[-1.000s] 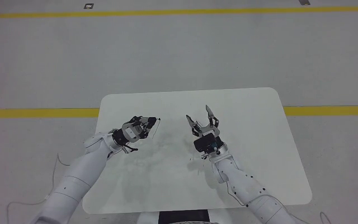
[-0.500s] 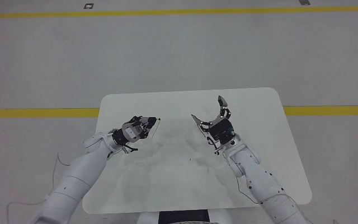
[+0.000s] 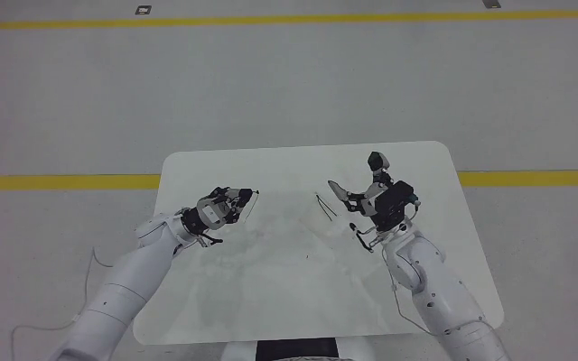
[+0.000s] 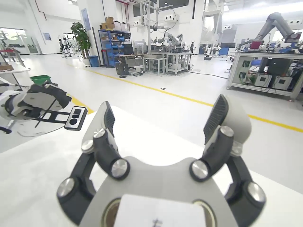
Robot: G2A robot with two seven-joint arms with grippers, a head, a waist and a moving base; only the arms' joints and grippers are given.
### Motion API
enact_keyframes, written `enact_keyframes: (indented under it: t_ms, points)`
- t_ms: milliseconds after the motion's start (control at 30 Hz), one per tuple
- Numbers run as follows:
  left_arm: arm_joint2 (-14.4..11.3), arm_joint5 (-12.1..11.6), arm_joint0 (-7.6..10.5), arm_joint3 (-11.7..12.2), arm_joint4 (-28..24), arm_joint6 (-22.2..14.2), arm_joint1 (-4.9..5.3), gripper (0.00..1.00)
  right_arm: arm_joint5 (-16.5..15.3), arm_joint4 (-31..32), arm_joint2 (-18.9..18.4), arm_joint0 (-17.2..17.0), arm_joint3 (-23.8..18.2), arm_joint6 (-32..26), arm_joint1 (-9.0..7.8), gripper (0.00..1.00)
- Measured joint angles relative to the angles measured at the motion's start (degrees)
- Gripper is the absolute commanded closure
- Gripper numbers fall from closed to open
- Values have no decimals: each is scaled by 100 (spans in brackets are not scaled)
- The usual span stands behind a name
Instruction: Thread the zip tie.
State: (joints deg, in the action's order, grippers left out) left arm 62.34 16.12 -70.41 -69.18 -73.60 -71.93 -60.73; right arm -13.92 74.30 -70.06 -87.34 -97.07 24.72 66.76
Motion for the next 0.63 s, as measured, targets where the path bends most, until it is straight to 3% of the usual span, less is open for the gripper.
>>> enact_keyframes:
  t_ms: [233, 633]
  points:
    - [0, 0, 0, 0, 0, 0, 0, 100, 82, -305, -144, -59, 4, -4, 10, 0]
    - [0, 0, 0, 0, 0, 0, 0, 100, 81, -297, -141, -57, 5, -4, 10, 0]
